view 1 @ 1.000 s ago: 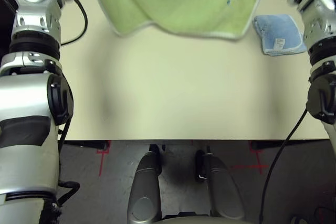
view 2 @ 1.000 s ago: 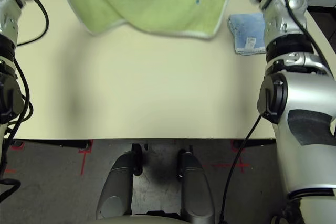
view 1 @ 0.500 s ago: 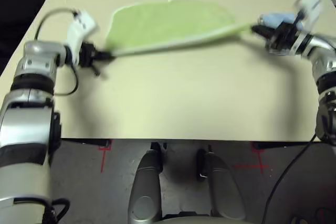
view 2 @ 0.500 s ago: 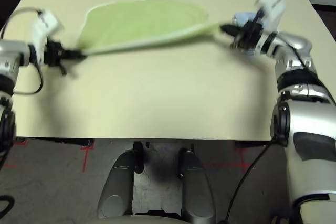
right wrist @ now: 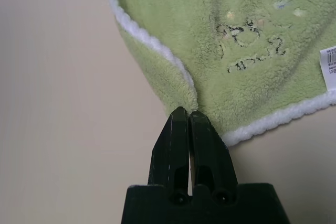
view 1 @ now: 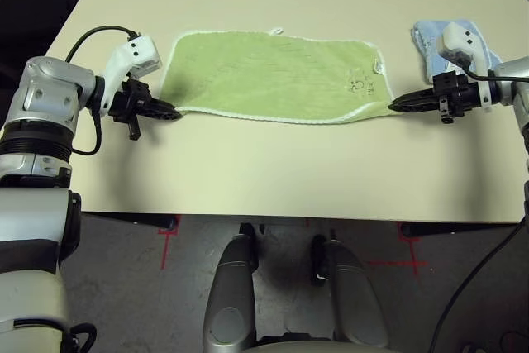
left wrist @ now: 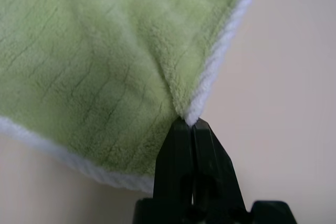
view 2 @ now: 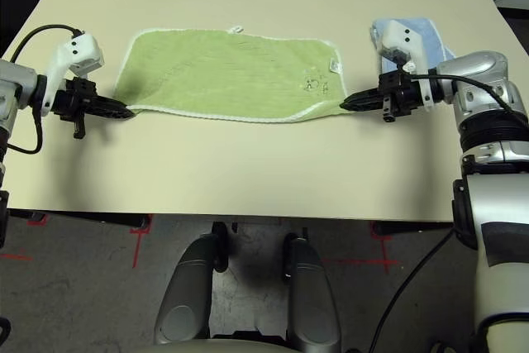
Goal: Fold the towel and set it aside.
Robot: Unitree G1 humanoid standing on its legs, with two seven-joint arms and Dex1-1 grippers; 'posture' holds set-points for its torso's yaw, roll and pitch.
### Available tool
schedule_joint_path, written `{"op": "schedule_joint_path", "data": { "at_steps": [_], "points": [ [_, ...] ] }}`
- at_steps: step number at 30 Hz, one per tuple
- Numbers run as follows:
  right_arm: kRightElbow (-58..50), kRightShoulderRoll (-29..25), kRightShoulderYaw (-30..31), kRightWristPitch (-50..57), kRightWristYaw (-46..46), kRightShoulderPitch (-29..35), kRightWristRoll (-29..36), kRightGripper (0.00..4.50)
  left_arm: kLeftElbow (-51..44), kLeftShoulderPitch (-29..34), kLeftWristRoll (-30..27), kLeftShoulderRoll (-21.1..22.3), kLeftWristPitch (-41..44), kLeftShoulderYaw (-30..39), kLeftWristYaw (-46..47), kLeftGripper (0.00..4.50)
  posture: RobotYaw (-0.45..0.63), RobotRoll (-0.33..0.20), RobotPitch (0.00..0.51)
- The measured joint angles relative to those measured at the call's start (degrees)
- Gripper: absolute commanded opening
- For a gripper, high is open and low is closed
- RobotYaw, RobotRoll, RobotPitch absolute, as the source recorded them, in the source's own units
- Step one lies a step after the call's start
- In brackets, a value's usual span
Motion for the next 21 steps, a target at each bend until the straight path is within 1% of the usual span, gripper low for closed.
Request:
{"op": "schedule_joint_path", "data": {
  "at_steps": [3, 5, 10, 14, 17, 21],
  "points": [
    [0.1, -0.7, 0.1, -0.7, 0.0, -0.1, -0.4, 0.00, -2.4, -1.4, -6.5, 4.7, 1.9, -7.9, -0.8, 0.03, 0.04, 0.000, 0.294],
    [0.1, -0.8, 0.2, -1.1, 0.0, -0.3, -0.6, 0.00, -4.0, -2.5, -10.0, 6.7, 2.8, -11.9, -0.9, 0.03, 0.04, 0.000, 0.295],
    [-0.1, -1.0, 1.9, -2.3, 0.8, -0.2, -1.1, 0.00, -5.5, -4.4, -16.4, 9.8, 3.1, -20.8, -1.0, 0.03, 0.04, 0.000, 0.294],
    [-2.1, -2.3, 5.4, -3.1, 1.2, 0.4, -0.1, 0.00, -6.5, -5.3, -19.6, 11.1, 3.1, -25.9, -1.0, 0.03, 0.04, 0.000, 0.293],
    [-5.4, -4.4, 9.5, -2.7, 1.2, 1.1, 2.9, 0.00, -6.5, -6.7, -20.9, 11.6, 3.0, -28.6, -1.0, 0.03, 0.04, 0.000, 0.292],
    [-9.2, -7.3, 13.4, -0.3, 1.2, 1.4, 7.4, 0.00, -5.7, -9.1, -21.6, 11.7, 2.2, -31.0, -1.0, 0.03, 0.04, 0.000, 0.292]
  ]
}}
